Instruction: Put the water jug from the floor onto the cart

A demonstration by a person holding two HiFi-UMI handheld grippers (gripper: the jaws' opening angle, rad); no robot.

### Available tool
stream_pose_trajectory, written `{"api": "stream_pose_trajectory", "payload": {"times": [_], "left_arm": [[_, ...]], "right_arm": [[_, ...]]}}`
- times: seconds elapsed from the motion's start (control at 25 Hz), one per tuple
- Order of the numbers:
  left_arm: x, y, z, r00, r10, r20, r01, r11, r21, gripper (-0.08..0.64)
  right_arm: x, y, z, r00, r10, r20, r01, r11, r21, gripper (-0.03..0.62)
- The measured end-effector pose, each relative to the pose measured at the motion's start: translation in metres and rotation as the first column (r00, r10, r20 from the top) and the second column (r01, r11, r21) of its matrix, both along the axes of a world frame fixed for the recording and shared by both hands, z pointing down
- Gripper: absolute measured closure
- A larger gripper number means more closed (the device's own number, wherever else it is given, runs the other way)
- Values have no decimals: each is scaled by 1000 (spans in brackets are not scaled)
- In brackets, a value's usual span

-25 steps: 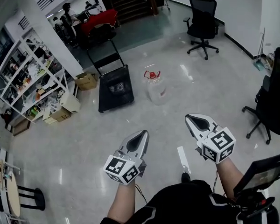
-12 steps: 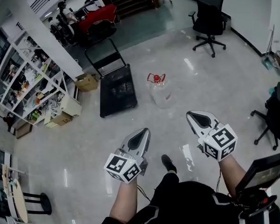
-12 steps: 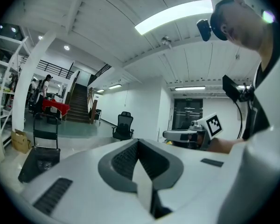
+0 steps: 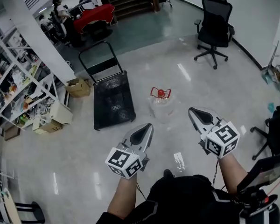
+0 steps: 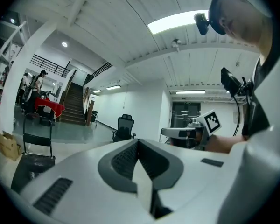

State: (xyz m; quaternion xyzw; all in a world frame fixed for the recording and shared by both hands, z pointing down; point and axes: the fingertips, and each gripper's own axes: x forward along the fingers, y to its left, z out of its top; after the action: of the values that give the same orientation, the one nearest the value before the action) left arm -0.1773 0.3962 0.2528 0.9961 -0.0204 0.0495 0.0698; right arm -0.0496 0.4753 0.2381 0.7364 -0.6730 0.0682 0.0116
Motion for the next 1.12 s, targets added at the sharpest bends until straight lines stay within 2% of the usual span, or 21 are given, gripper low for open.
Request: {"api": "stream_pose_trajectory", "payload": {"times": [0.2, 0.48, 0.76, 0.92, 1.04, 1.12], "left_arm": [[36, -65, 3, 1000, 11, 5, -11, 999, -32, 566], [105, -154, 7, 1000, -15, 19, 15, 1000, -26, 568], [216, -258, 10, 997, -51, 54, 52, 998, -18, 566], [275, -303, 7, 996, -45, 79, 46, 999, -7, 566], [311, -334, 12, 994, -56, 89, 56, 998, -1, 566], [330, -353, 21, 993, -63, 103, 66, 997, -28, 566]], "right_arm": [[35, -71, 4, 1000, 7, 7, -7, 999, -32, 589], [109, -163, 7, 1000, 7, 25, -7, 1000, 9, 589], [209, -281, 18, 996, -85, 40, 84, 996, 26, 589], [261, -334, 15, 990, -139, 39, 138, 990, 25, 589], [302, -365, 26, 990, -128, 51, 128, 992, 18, 588], [324, -382, 38, 990, -114, 78, 114, 993, 7, 588]]}}
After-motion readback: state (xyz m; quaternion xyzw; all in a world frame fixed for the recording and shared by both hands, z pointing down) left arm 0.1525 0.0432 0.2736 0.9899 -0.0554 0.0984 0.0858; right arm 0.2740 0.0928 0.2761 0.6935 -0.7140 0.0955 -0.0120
